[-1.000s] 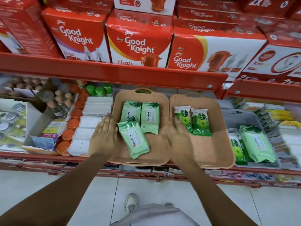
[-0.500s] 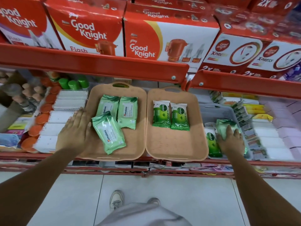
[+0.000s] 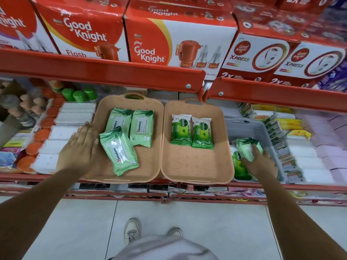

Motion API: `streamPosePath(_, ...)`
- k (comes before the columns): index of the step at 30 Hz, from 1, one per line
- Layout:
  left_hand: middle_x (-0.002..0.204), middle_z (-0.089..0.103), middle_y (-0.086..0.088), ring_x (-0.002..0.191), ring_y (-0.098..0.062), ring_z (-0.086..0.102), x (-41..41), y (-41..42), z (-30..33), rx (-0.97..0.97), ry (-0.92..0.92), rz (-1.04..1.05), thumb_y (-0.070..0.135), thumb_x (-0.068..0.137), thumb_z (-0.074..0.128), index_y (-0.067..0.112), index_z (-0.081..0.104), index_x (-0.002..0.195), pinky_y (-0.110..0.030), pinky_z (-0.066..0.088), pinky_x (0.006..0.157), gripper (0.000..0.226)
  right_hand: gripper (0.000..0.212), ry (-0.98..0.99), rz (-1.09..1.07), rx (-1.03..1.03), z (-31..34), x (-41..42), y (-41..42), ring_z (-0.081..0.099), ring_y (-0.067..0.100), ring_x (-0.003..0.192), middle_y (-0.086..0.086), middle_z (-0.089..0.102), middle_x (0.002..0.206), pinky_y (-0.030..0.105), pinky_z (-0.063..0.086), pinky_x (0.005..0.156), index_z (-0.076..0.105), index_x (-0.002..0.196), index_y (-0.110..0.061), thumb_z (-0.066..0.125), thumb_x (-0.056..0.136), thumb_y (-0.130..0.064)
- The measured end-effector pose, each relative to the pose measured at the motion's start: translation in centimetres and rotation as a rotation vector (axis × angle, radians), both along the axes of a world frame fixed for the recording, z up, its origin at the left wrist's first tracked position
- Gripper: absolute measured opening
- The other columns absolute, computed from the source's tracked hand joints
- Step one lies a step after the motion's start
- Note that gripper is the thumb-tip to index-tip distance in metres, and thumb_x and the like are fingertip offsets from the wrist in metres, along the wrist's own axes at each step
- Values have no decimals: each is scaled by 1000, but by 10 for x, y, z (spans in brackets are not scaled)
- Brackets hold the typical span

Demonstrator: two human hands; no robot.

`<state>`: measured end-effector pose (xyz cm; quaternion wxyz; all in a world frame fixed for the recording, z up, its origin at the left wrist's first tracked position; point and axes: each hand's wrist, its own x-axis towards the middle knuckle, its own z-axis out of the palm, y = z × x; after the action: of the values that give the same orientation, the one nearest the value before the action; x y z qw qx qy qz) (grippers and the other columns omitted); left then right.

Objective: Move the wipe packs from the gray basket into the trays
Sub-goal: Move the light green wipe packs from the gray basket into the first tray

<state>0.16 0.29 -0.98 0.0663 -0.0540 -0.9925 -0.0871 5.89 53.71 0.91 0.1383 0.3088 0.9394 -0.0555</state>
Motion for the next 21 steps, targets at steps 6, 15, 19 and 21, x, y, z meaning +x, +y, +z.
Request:
streamPosePath(6,152,28,-18,141,-29,23,0,1,0,1,-13,7,38,95,17,4,27,144,-37,14,115,61,70,206,44,51,17,4,-22,46,44,125,24,41,144,57,44,97,32,145,-30,51,83,-58)
streamPosePath(15,151,29,-18,140,-30,25,1,3,3,15,-26,12,37,94,16,1,29,143,-39,18,114,62,69,427,408,-155,70,-14,-184,55,31,116,10,47,139,40,49,94,32,144,-38,41,82,-66)
streamPosePath(19,152,29,-17,140,-29,25,1,3,3,20,-31,16,36,95,15,2,30,143,-40,19,115,61,68,312,553,-195,68,-40,-265,44,30,127,11,44,143,41,40,97,31,144,-38,46,82,-62)
streamPosePath(21,152,29,-17,141,-28,24,1,4,4,23,-38,19,36,95,15,2,28,144,-40,18,115,61,65,270,577,-165,64,-56,-289,43,32,124,14,45,140,42,36,96,31,144,-36,49,85,-56)
